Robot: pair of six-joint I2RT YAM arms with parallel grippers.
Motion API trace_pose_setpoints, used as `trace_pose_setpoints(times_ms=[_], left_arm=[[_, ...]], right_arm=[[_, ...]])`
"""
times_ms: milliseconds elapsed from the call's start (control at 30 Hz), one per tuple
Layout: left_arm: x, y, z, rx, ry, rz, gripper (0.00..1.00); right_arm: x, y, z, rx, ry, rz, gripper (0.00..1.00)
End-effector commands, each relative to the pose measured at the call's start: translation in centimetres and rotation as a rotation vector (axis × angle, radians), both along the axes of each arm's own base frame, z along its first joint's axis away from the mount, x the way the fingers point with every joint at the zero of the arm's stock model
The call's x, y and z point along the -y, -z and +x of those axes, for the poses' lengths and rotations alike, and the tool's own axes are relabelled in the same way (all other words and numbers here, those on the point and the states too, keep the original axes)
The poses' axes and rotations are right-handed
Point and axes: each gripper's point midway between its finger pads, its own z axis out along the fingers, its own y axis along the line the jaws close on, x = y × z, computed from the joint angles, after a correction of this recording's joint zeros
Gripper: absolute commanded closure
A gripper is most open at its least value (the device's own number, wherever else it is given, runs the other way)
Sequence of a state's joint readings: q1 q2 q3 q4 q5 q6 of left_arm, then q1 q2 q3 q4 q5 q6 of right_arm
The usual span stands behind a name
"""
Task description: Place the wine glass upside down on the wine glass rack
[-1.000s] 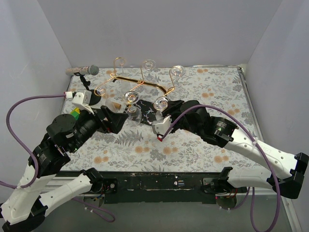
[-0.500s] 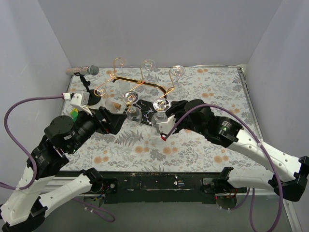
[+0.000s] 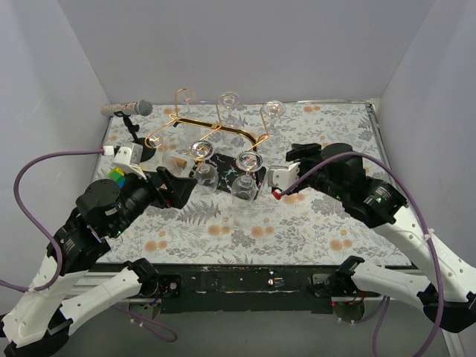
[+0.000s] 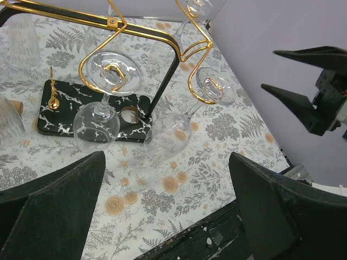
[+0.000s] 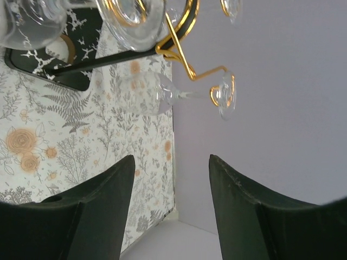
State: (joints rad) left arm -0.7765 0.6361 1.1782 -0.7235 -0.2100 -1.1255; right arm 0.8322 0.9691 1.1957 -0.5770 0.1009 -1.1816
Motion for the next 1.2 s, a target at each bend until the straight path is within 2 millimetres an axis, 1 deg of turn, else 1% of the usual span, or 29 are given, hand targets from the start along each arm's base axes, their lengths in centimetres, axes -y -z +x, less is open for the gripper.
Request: trace_pose_setpoints(times_ms=[0, 133, 233, 300, 333, 367, 400, 567, 633, 733, 833, 1000, 1100, 1167], left_arm=[[-0.5, 0.6, 0.2, -0.003, -0.031, -0.011, 0.02], [-0.8, 1.3, 0.0, -0.015, -0.042, -0.016, 0.02], [-1.1, 2.0, -0.1, -0.028, -0.055, -0.023, 0.02], [-1.4, 2.6, -0.4, -0.037, -0.062, -0.036, 0.02], [-1.5, 3.1, -0.4, -0.046, -0.067, -0.041, 0.02], [-1.7, 3.5, -0.6, -0.050, -0.073, -0.046, 0.02], [-1.8, 4.2, -0.6, -0.061, -0.080, -0.048, 0.02], [-2.7, 7.4, -0.9, -0.098, -0.118, -0.051, 0.02], [-3.0, 8.0, -0.9, -0.105, -0.138, -0.068, 0.02], [-3.2, 7.9, -0.9, -0.075, -0.141, -0.092, 0.02], [-3.5, 8.3, -0.5, -0.065, -0.167, -0.099, 0.02], [-3.4, 10.1, 0.4, -0.074, -0.203, -0.079, 0.02], [-4.0, 11.0, 0.9, -0.071, -0.244, -0.065, 0.02], [-4.7, 11.3, 1.1, -0.061, -0.281, -0.064, 0.02]], right_arm=[[2.0, -3.4, -0.2, 0.032, 0.038, 0.123, 0.36], [3.7, -3.3, 0.0, 0.031, 0.082, 0.160, 0.33], [5.0, -3.1, 0.3, 0.031, 0.128, 0.188, 0.30], [6.1, -3.2, 0.7, 0.035, 0.177, 0.224, 0.25], [6.7, -3.4, 0.7, 0.041, 0.200, 0.249, 0.24], [6.8, -3.2, 0.6, 0.031, 0.195, 0.272, 0.23], [7.3, -2.8, 0.7, 0.024, 0.220, 0.289, 0.20], [9.0, -1.2, 1.0, -0.029, 0.294, 0.383, 0.15], [9.8, -0.2, 1.5, -0.064, 0.334, 0.418, 0.14], [10.4, 1.8, 2.1, -0.135, 0.382, 0.471, 0.13], [11.1, 3.7, 2.7, -0.217, 0.436, 0.527, 0.12], [12.4, 8.0, 3.7, -0.422, 0.536, 0.579, 0.11], [13.1, 9.4, 4.3, -0.535, 0.565, 0.652, 0.11], [14.1, 10.1, 4.7, -0.593, 0.590, 0.716, 0.11]])
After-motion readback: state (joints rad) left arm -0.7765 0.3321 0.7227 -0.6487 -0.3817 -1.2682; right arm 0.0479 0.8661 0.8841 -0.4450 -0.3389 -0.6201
